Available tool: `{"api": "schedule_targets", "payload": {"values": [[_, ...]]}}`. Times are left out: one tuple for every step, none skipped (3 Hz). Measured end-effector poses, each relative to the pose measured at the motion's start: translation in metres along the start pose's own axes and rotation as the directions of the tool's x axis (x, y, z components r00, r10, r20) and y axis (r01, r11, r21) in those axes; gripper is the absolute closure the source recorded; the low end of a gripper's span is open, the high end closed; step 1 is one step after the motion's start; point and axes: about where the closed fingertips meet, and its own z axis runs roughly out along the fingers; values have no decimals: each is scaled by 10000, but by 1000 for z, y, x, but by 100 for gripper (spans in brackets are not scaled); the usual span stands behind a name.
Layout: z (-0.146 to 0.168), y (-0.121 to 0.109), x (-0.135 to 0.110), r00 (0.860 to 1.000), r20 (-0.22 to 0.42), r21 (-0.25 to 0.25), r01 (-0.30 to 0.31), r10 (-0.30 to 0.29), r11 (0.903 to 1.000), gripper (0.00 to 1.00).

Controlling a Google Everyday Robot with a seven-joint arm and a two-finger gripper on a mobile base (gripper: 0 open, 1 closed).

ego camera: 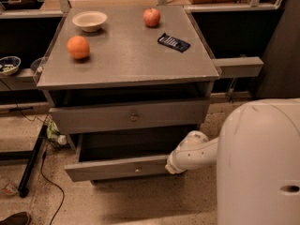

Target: Close middle drawer

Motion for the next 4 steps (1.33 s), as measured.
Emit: {"api": "schedule_targets", "payload": {"values": [[-1, -3, -2, 10000, 23, 58, -67, 66, 10000, 100], [-1, -5, -4, 9999, 87, 110, -115, 114, 9999, 100], [-1, -6, -6, 9998, 156, 147, -154, 151, 9998, 100], [-2, -8, -10, 9994, 269, 185, -201, 196, 9996, 100]]}}
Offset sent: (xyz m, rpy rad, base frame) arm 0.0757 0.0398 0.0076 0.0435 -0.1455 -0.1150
